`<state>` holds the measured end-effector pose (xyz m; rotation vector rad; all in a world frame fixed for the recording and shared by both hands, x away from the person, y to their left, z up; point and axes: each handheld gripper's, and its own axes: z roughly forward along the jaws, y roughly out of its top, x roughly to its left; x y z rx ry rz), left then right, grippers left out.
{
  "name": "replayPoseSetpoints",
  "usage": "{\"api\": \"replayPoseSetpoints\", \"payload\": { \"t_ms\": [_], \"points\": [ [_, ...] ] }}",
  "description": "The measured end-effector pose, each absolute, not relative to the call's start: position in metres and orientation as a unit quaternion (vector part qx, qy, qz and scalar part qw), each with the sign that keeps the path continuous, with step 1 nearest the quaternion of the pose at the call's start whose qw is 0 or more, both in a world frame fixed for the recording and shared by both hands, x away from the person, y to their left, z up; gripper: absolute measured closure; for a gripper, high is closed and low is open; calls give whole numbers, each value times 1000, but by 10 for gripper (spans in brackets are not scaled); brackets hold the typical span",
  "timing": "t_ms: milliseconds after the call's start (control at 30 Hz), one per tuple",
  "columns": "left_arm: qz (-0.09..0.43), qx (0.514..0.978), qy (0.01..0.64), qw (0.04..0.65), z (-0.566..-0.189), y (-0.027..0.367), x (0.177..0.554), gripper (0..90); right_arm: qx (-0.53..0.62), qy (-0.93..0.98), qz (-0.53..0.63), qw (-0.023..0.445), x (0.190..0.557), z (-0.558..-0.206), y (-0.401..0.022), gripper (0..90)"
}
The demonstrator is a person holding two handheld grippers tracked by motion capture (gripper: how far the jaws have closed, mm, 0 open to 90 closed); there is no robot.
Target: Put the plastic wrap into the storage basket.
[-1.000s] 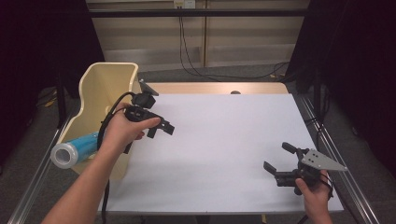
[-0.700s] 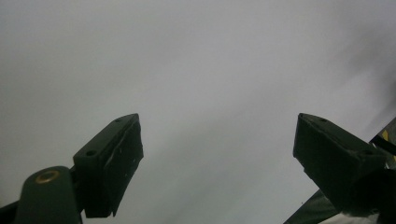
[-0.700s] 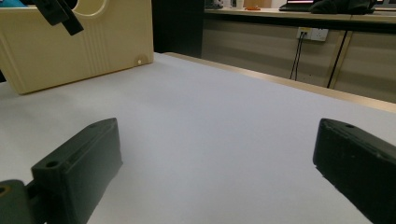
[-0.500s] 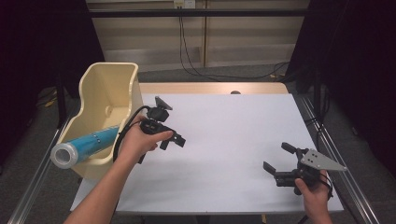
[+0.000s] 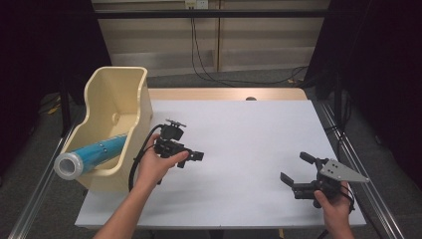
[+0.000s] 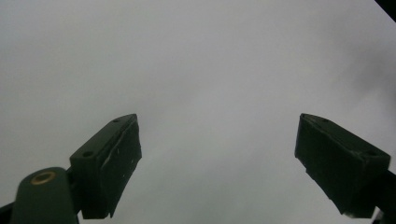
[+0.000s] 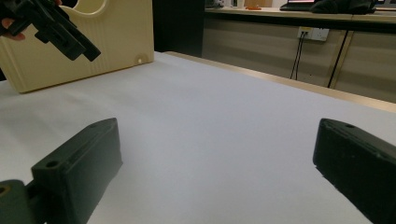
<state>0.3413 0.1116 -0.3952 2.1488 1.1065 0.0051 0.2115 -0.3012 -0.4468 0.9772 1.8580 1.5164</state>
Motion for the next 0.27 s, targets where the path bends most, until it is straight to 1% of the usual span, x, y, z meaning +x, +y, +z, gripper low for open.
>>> {"api": "replayPoseSetpoints", "payload": {
  "t_ms": [133, 267],
  "points": [
    [29, 831, 410, 373, -403, 111, 332, 120, 361, 692, 562, 273, 212, -447, -300, 6],
    [49, 819, 407, 402, -408, 113, 326, 110, 361, 692, 562, 273, 212, -447, -301, 6]
  ]
}}
